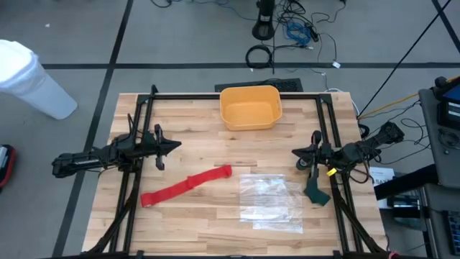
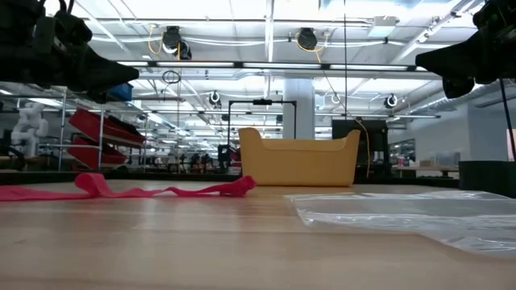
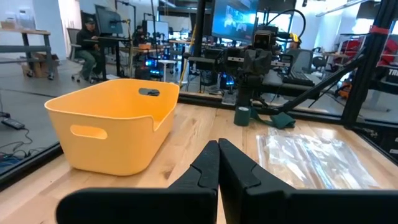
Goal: Roll bandage
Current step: Roll the green bandage
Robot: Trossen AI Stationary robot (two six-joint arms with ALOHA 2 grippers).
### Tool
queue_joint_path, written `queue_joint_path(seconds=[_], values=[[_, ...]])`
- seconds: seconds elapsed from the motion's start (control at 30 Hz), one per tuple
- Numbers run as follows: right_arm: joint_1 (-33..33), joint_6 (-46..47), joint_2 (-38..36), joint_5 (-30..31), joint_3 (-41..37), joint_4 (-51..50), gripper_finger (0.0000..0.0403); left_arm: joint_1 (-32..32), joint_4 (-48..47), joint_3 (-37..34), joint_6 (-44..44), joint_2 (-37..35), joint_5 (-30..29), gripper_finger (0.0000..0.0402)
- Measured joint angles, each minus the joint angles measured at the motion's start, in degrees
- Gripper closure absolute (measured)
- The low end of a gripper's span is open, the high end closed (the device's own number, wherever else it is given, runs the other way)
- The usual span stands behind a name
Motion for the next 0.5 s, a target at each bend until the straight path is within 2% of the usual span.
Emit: queue_joint_path(seconds=[0.1, 0.27, 0.4, 0.5], values=[[0.0, -0.3, 0.0, 0.0, 0.0, 2.4, 0.0403, 0.0, 0.1, 0.0, 0.0, 0.0, -0.2, 0.0399], [0.0, -6.6, 0.0, 0.9, 0.0, 6.5, 0.0403, 0.0, 0.5, 0.0, 0.0, 0.0, -0.2, 0.0399], [0.0, -7.0, 0.0, 12.4, 0.0, 12.1, 0.0403, 0.0, 0.7, 0.0, 0.3, 0.0, -0.2, 0.0399], [-0.3, -6.4, 0.1, 15.7, 0.0, 11.4, 0.0403, 0.0, 0.9, 0.0, 0.4, 0.0, -0.5, 0.0399]])
